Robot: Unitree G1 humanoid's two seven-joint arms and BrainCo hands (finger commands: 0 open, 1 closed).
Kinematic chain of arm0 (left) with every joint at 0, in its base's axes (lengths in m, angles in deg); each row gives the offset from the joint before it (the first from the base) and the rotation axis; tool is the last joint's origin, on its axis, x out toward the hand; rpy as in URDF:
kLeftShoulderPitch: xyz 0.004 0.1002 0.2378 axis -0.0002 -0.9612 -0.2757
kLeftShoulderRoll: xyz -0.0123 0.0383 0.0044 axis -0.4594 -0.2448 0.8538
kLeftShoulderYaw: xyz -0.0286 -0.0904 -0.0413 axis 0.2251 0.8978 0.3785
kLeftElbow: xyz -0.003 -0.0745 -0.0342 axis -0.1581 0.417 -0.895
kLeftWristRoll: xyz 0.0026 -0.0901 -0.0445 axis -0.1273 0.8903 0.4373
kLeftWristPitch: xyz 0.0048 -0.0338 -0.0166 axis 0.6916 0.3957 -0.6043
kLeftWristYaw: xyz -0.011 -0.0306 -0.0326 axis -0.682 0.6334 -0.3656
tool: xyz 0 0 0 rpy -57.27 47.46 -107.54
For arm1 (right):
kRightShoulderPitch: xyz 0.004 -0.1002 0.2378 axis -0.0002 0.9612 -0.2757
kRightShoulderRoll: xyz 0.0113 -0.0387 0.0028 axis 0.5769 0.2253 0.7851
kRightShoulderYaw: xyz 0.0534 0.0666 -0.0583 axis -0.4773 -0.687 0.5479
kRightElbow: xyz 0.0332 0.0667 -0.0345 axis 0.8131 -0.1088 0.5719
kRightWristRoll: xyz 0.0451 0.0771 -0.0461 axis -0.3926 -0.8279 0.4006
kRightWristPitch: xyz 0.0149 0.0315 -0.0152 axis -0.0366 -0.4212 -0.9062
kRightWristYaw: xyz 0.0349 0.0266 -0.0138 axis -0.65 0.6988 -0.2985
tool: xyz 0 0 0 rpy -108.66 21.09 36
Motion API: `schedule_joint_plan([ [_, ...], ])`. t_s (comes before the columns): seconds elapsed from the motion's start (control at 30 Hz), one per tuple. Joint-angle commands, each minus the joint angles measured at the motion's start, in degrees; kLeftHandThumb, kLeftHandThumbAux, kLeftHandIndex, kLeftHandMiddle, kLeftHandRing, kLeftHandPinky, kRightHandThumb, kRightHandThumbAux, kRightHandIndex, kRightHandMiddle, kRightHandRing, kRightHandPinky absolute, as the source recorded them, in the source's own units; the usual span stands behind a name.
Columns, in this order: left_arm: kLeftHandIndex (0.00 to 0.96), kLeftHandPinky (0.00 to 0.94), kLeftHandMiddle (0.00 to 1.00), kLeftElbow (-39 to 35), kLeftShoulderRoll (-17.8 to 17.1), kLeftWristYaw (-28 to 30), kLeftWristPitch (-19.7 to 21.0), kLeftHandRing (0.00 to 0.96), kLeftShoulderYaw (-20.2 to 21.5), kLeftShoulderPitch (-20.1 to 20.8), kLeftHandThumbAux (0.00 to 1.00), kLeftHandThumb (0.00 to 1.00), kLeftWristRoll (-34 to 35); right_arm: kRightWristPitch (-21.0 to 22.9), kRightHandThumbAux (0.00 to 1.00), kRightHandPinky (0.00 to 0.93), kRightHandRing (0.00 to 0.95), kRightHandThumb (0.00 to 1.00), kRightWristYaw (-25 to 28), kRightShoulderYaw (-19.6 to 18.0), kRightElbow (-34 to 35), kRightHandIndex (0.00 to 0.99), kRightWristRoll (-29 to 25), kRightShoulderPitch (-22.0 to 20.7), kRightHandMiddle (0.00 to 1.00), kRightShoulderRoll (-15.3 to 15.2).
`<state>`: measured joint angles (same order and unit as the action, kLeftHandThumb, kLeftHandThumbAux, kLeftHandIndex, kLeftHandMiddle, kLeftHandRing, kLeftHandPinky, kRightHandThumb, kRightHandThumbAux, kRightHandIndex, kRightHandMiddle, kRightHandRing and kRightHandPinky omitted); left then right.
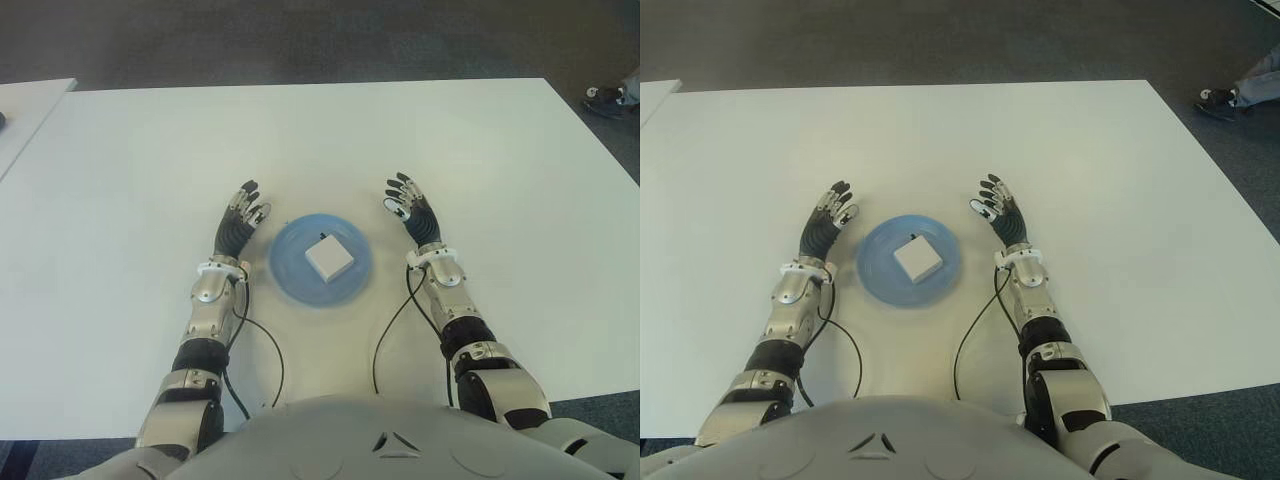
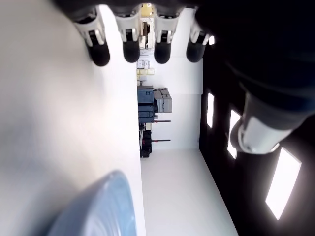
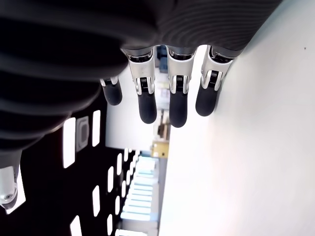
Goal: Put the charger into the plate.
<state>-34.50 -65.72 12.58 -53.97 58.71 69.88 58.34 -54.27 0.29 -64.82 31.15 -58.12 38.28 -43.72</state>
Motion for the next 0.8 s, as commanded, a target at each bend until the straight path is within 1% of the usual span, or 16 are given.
schedule_joint_plan([
  [0.03, 0.0, 0.0, 0.0, 2.07, -0.01, -0.71, 2.04, 0.0, 0.16, 0.01, 0.592, 0.0, -0.35, 5.79, 0.487, 0.138, 0.169, 0.0, 0.21, -0.13, -2.59, 0.076, -0.09, 4.02, 0.173, -0.12],
  [0.33, 0.0, 0.0, 0.0, 0.63, -0.01, -2.8, 5.21, 0.0, -0.18, 0.38, 0.592, 0.0, -1.35, 6.24, 0.491, 0.146, 0.168, 0.0, -0.06, -0.37, -2.79, 0.07, -0.2, 3.71, 0.175, -0.11],
  [0.47, 0.0, 0.0, 0.0, 0.23, -0.28, -2.31, 6.65, 0.0, -0.42, 0.63, 0.585, 0.0, -1.29, 6.15, 0.495, 0.145, 0.17, 0.0, -0.08, -0.51, -3.13, 0.066, -0.32, 3.49, 0.177, -0.05],
  [0.8, 0.0, 0.0, 0.0, 1.34, -0.54, -0.8, 7.11, 0.0, -0.28, 1.53, 0.574, 0.0, -0.3, 5.29, 0.498, 0.144, 0.173, 0.0, 0.31, -0.51, -4.07, 0.062, -0.33, 2.98, 0.179, 0.01],
])
